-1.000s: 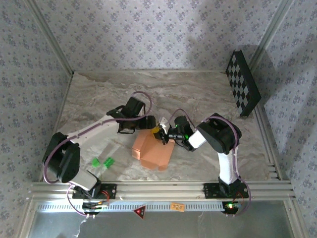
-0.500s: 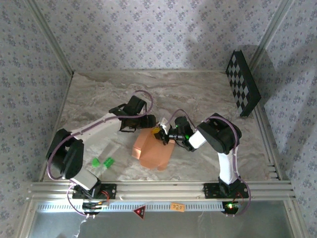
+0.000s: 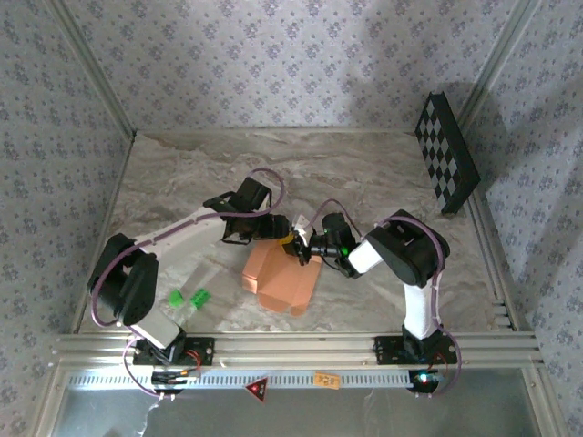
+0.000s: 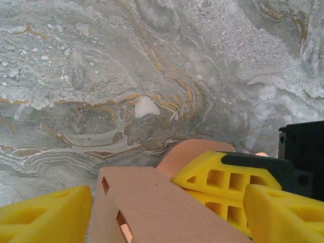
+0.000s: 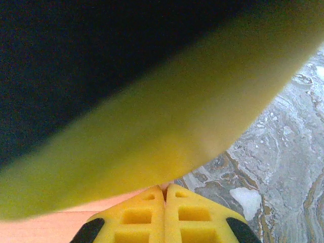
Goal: Fold the paper box
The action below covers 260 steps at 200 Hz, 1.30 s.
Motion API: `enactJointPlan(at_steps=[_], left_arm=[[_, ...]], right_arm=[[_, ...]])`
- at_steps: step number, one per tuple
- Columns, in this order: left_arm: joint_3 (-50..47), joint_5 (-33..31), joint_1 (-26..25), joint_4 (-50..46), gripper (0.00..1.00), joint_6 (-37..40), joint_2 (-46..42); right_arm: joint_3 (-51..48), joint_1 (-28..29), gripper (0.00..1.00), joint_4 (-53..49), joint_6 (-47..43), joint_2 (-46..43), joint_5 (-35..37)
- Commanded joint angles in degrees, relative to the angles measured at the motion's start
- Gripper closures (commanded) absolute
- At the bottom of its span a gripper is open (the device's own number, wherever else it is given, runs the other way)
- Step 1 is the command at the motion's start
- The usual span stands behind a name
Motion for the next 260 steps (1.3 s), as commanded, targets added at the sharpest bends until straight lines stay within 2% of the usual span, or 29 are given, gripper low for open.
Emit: enactJointPlan(at_steps=[1,39,72,92,130,195,260], left_arm=[[1.4,0.5,-0.4,-2.3,0.26,1.7,0.6],[2.1,0.5,-0.4,-3.0,0.38,2.5,0.6],[2.2,0.8,-0.4,-3.2,0.46,3.1,0.6],[2.4,1.3,-0.3,-3.3,0.47,3.7,0.5],[2.4,3.0,-0.4,-3.2,0.49,4.9,0.5],[2.7,6.2,-0.7,-2.8,0.51,5.8,1.2],[2.7,10.6,-1.3,-0.7,0.52,5.5,2.4]], right_arm=[[-0.4,0.5,1.00,-1.1,-1.4,-1.7,0.5],[-0.5,0.4,1.00,-1.2,-1.1,-1.7,0.8],[-0.6,0.3,0.88,-1.0,-0.8,-1.6,0.6],[-0.5,0.2,0.74,-0.4,-0.2,-1.3,0.0],[-0.3,-0.1,0.67,1.5,1.2,0.0,-2.0],[2.5,-0.4,0.69,2.2,3.3,3.0,-5.7],[3.0,-0.1,0.87,3.1,4.2,4.2,-4.6]])
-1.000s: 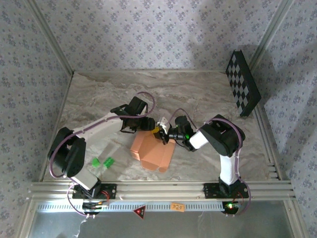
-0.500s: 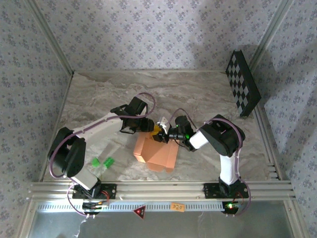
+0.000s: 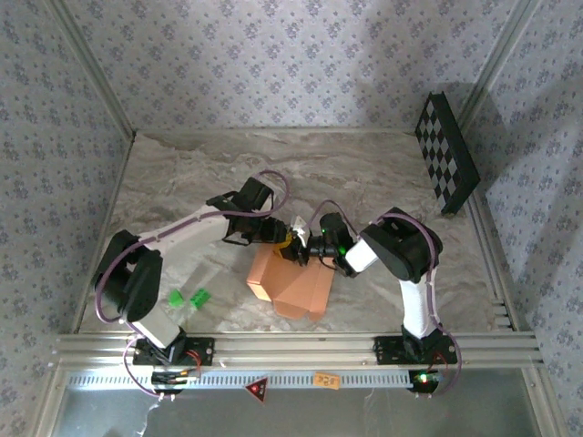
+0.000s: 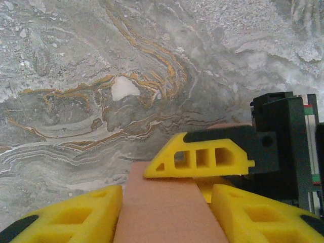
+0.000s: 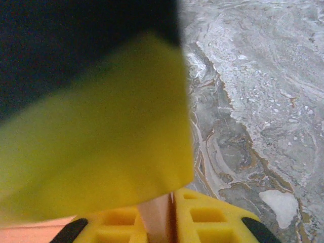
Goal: Fold the paper box
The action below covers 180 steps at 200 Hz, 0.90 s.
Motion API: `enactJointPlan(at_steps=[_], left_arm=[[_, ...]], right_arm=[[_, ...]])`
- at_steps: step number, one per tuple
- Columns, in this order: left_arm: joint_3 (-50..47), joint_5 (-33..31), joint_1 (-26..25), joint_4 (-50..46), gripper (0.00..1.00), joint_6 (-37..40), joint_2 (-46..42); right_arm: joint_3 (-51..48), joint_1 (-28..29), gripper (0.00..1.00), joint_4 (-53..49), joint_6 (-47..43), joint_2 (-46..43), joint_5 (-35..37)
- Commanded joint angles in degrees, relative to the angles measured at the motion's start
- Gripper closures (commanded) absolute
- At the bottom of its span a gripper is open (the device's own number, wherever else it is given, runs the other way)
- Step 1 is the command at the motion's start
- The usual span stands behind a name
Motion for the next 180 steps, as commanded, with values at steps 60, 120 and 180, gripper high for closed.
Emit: enactJointPlan(at_steps=[60,120,180], left_arm=[[0.1,8.0,-1.0,4.6,0.45,-2.0,-0.9],[-1.6,5.3,-0.1,5.5,0.21,-3.9,-6.6],[-5.3,3.0,7.4,3.2,0.11,-3.1,-17.5]], right_arm=[[1.0,0.6,1.00,-0.1,0.6,-0.5,5.1],[1.9,2.1,1.00,-17.0,-2.1,-6.8,13.9],[13.6,2.2,1.00,-61.7,-6.4,-14.8,18.1]])
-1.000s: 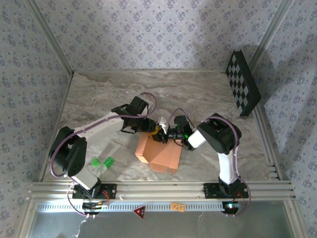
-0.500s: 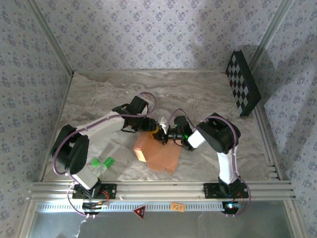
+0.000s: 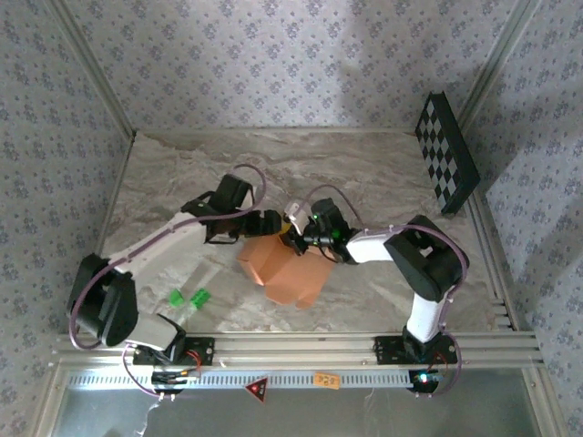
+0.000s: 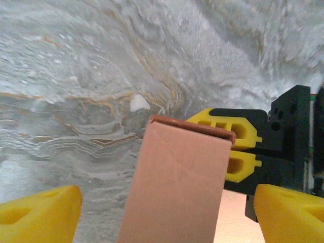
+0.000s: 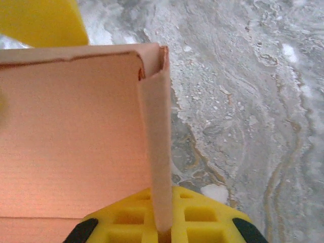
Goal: Fold the paper box
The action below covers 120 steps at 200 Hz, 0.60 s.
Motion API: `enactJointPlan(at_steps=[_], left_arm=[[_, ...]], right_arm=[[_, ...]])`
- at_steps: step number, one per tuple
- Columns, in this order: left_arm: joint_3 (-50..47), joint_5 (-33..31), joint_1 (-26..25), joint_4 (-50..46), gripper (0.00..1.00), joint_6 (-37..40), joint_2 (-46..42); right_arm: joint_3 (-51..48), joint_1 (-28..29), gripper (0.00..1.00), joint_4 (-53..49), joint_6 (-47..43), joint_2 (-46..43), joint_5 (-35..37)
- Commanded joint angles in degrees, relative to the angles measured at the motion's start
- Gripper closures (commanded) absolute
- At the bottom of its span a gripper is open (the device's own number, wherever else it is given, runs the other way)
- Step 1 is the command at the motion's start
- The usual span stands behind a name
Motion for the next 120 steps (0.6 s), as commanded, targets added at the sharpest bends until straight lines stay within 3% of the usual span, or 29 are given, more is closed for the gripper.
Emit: enactJointPlan(at_steps=[1,40,75,120], left_arm=[[-0.5,1.8,2.1,1.3,0.11,1.1,-5.2],[-5.0,0.9,7.5,-0.9,0.11,3.1,-9.0],[-11.3,1.7,9.3,1.0,0.15,3.2,-9.6],[-17.9,6.6,8.3,9.2,0.24,0.2,-6.0]], right_arm=[[5.0,0.4,1.00,-27.5,-2.4,-1.6,3.3],[15.1,-0.2,1.00,-51.6,-3.6,0.1,4.6],[23.9,0.9,1.00,-67.5,-5.7,4.8,13.7],[28.7,2.7,1.00,-71.0,-5.6,9.2,26.3]])
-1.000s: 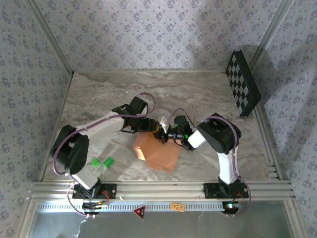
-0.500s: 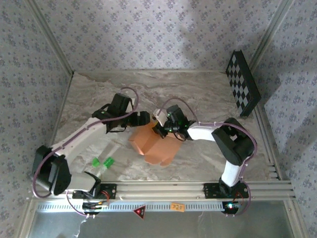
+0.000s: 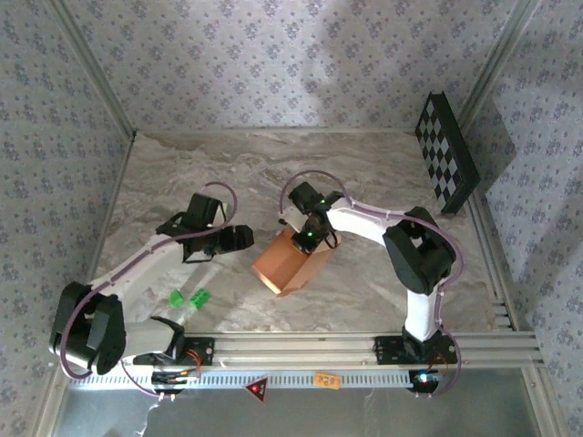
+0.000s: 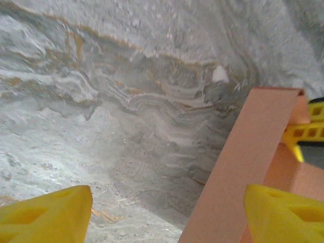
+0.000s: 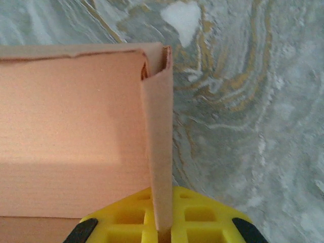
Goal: Fold the paper box
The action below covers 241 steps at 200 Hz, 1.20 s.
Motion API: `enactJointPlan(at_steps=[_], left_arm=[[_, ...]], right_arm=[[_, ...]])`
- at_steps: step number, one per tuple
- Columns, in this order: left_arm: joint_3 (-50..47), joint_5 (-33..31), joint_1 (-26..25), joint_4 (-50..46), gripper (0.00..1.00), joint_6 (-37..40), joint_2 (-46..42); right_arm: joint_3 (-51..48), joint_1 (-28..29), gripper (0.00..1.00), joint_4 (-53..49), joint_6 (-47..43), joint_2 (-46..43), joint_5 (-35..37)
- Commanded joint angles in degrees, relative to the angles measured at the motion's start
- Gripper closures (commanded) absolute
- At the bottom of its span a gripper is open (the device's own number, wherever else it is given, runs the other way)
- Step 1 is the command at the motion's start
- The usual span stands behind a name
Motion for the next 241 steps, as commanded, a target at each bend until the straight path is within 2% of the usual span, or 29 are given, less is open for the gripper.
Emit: enactJointPlan(at_steps=[1,36,93,131,150,185,214,241], left_arm=[[-2.0,3.9,-0.8,6.1,0.24,-1.4,2.0],[-3.7,6.8,-3.5,11.0,0.30,-2.0,7.1],[-4.1,11.2,-6.5,17.1,0.42,-2.2,13.0],[-4.2,13.6,-8.1,18.9,0.49,-2.4,14.2],[-4.8,14.3,-8.9,19.3,0.51,-2.7,14.3],[-5.6,13.5,-9.8,18.3,0.50,-3.8,10.4],[-5.5,8.4,-9.8,12.9,0.46,-2.6,4.7],[-5.3,6.2,-9.4,9.7,0.45,-1.5,2.3]], right_arm=[[1.3,1.0,1.00,-7.8,-0.9,3.1,10.5],[1.5,2.2,1.00,-7.0,0.9,5.6,17.6],[2.5,4.9,1.00,-5.9,-2.6,8.2,29.4],[1.6,5.5,1.00,-3.8,-4.0,10.1,32.4],[0.9,5.6,1.00,-3.5,-7.1,10.7,28.5],[0.1,5.2,1.00,-7.9,-16.5,9.7,10.3],[-0.8,5.3,1.00,-7.4,-18.3,8.0,8.7],[1.1,4.9,0.86,-8.2,-18.1,6.5,7.2]])
